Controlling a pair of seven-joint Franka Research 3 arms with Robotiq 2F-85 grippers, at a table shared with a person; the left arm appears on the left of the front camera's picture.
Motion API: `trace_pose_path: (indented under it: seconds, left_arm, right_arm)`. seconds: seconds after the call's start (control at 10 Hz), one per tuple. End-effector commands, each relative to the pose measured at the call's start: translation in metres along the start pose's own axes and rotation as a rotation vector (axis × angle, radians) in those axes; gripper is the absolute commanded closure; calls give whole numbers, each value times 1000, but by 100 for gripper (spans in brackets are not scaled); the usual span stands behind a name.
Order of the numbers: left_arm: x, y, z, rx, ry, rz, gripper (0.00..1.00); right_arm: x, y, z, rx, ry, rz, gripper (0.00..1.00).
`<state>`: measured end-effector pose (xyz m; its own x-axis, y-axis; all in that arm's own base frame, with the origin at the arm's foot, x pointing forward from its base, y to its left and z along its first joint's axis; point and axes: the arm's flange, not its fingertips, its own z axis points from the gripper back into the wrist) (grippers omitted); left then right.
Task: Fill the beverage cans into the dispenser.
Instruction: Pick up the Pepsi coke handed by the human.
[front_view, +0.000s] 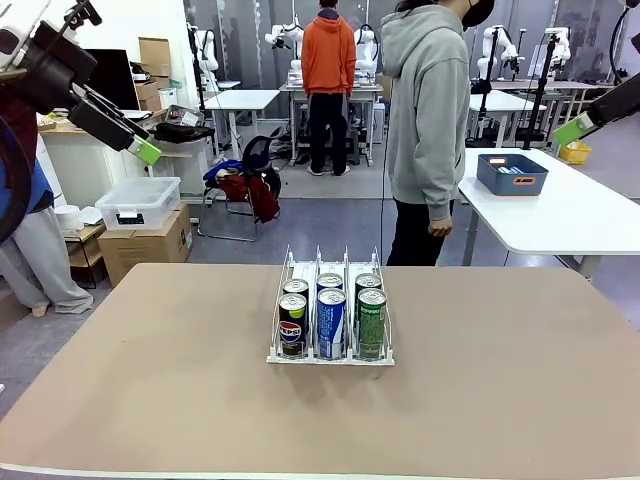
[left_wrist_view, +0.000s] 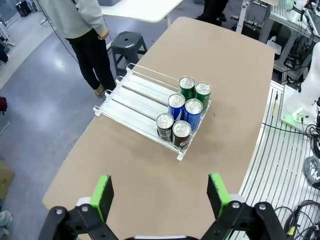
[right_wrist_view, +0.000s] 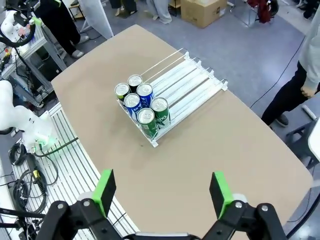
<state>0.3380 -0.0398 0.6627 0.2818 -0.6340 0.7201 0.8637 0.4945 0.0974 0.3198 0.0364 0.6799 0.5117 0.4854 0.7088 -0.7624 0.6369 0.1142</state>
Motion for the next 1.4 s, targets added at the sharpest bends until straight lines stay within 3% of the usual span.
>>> trace_pose_path:
  seconds: [0.0, 1.1, 1.3]
  left_arm:
    - [-1, -2, 0, -5, -14, -8, 0]
    - [1, -1, 1, -8, -9, -5, 0]
    - [5, -2, 8, -59, 62, 4, 0]
  right_arm:
    - [2, 1, 4, -6, 4, 7, 0]
    - [7, 1, 7, -13, 1, 1, 0]
    - [14, 8, 19, -35, 65, 35, 0]
